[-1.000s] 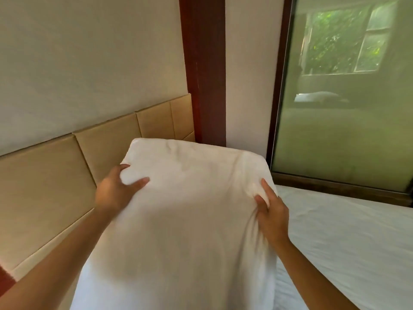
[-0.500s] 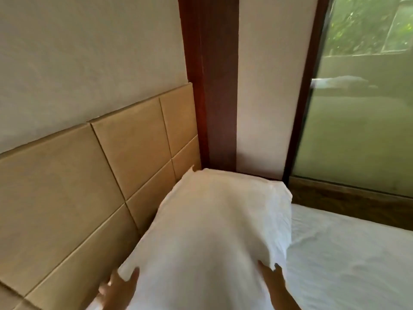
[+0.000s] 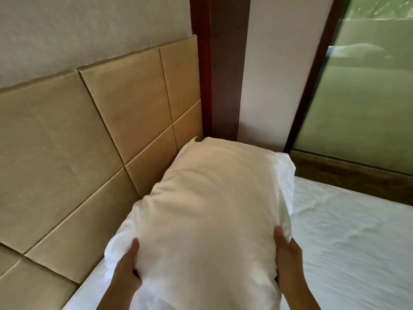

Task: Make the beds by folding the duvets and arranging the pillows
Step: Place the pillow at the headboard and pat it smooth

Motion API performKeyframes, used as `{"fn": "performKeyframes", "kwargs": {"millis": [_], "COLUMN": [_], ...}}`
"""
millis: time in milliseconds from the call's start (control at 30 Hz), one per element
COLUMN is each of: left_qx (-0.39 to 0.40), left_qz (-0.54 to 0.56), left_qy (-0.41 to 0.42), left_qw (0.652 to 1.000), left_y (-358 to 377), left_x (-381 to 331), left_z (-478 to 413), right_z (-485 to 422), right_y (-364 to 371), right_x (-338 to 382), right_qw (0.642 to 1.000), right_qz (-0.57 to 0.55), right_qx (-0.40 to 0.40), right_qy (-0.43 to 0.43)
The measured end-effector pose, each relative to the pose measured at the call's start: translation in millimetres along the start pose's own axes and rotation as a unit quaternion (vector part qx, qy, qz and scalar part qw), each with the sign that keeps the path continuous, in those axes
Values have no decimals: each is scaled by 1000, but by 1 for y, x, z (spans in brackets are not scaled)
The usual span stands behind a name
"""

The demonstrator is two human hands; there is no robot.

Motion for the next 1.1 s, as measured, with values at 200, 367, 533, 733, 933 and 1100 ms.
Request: {"fn": "performKeyframes", "kwargs": {"millis": [200, 367, 533, 733, 933, 1100], "left_qx": [-26, -37, 3, 99, 111, -40], "left_qz": [-67, -45, 29, 74, 114, 84], "left_qy": [-20, -101, -174, -112, 13, 17], "left_qw": [997, 993, 984, 986, 987, 996], "left_y": [-54, -98, -100, -29, -42, -183], "left_x": [22, 52, 52, 4, -63, 29], "left_z": [34, 61, 55, 59, 18, -40], "right_z": [26, 54, 80, 91, 63, 101], "right_y": [-33, -49, -74, -35, 17, -83], "right_x": [-77, -88, -121, -145, -56, -155], "right_qw": [967, 956, 940, 958, 993, 945], "right_qz": [244, 273, 206, 116, 14, 239], "right_qx": [29, 50, 88, 77, 115, -134], "right_qy": [74, 94, 256, 249, 39, 176]}}
Point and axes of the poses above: each hand's wrist, its own z-axis away from the middle knuckle, its own y-axis out of the palm, x = y × z, the point moved 10 cm from there along -z, towards the middle knuckle
